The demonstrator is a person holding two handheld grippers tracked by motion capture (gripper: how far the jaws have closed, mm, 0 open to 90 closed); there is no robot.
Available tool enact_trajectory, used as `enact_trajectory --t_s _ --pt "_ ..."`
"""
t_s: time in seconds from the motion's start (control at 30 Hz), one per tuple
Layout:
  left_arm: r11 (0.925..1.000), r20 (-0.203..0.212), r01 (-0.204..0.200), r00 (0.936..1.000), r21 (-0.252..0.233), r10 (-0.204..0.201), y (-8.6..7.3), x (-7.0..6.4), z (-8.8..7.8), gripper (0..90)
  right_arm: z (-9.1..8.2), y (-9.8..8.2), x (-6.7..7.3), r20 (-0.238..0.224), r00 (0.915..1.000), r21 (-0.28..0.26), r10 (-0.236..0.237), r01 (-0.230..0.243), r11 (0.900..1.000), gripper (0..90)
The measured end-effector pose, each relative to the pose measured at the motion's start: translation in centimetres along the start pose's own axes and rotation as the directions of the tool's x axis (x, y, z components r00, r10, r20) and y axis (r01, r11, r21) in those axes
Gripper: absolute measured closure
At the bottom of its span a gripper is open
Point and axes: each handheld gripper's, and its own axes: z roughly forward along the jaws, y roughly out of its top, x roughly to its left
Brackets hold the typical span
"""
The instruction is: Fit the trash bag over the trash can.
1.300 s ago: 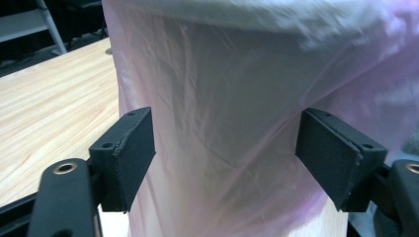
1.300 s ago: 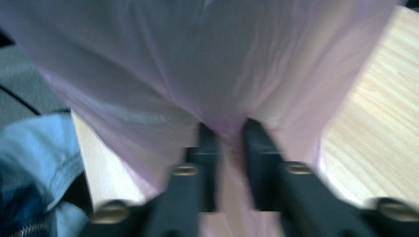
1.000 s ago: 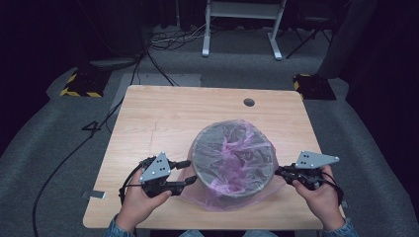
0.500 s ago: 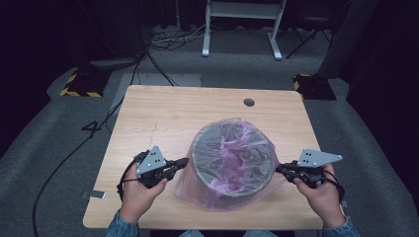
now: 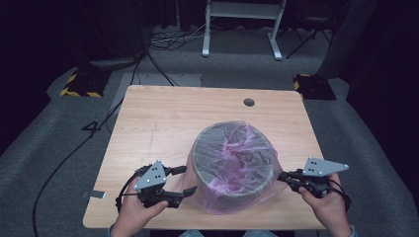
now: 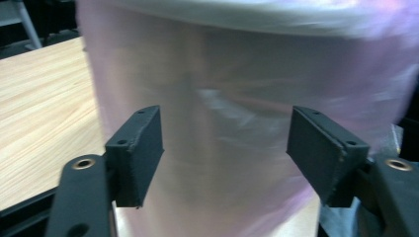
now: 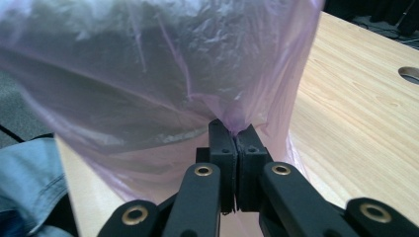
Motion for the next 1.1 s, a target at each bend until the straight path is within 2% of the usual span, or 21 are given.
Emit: enact_trajectory --t_s 0.1,0.23,0.37,0.4,0.47,0.5,0.57,0.7,0.73,0.77,0.83,0.97,1.07,1.1 --pt "0.9999 0.015 -0.003 0.9999 0.011 0.003 0.1 -1.0 0.1 25.0 -0.2 0.1 1.0 -0.008 0.9999 0.009 -0.012 0.012 1.000 88.5" --pt "0.9988 0.004 -0.030 0.9996 0.038 0.030 0.2 -1.5 0.7 21.9 0.0 0.3 1.5 -0.018 0.9996 0.007 -0.023 0.023 1.000 88.5" --pt "0.9984 0.032 -0.047 0.9984 0.032 0.046 0.6 -3.2 0.4 19.8 0.0 0.5 1.9 -0.011 0.9996 0.010 -0.027 0.027 1.000 88.4" --pt "0.9989 0.033 -0.037 0.9988 0.029 0.036 0.6 -3.4 0.3 19.3 -0.1 0.5 2.0 -0.012 0.9996 0.009 -0.026 0.026 1.000 88.3" --pt "0.9984 0.002 -0.031 0.9995 0.047 0.031 0.9 -3.9 0.5 20.2 0.0 0.5 2.1 -0.009 0.9997 0.009 -0.024 0.024 1.000 88.2" --pt "0.9978 -0.032 -0.035 0.9988 0.056 0.036 1.0 -4.0 0.7 21.6 0.0 0.5 2.2 -0.010 0.9997 0.008 -0.024 0.024 1.000 88.2" --pt "0.9980 -0.060 -0.037 0.9974 0.052 0.040 1.2 -3.6 0.9 33.9 0.2 0.6 2.2 -0.011 0.9997 0.008 -0.024 0.024 1.000 88.9" --pt "0.9997 -0.036 -0.009 0.9993 0.024 0.009 1.4 -2.5 0.8 79.0 0.4 0.4 1.5 -0.003 0.9999 0.016 -0.016 0.016 1.000 90.0" --pt "0.9997 -0.046 -0.005 0.9989 0.023 0.006 1.4 -2.3 0.6 86.4 0.4 0.2 1.1 0.003 1.0000 0.022 -0.007 0.007 1.000 90.0" --pt "0.9998 -0.056 -0.004 0.9984 0.021 0.005 1.5 -2.2 0.5 89.8 0.5 0.0 0.6 0.000 1.0000 0.025 0.008 -0.008 1.000 90.0" --pt "1.0000 -0.068 0.009 0.9977 0.001 -0.008 1.5 -1.7 0.2 90.0 0.8 -0.3 -0.2 -0.011 0.9995 0.029 0.028 -0.028 0.999 90.0" --pt "0.9990 -0.106 0.040 0.9935 -0.020 -0.042 1.1 -0.7 -0.8 90.0 1.7 -1.1 -1.1 0.012 0.9996 0.078 0.027 -0.028 0.997 90.0" --pt "0.9977 -0.159 0.068 0.9851 0.006 -0.066 0.4 0.4 -0.9 90.0 2.6 -2.1 -1.4 -0.006 0.9987 0.112 0.051 -0.050 0.992 90.0" --pt "0.9971 -0.162 0.075 0.9841 0.011 -0.072 0.2 0.6 -0.9 90.0 2.9 -2.5 -1.4 -0.013 0.9980 0.126 0.061 -0.059 0.990 90.0"
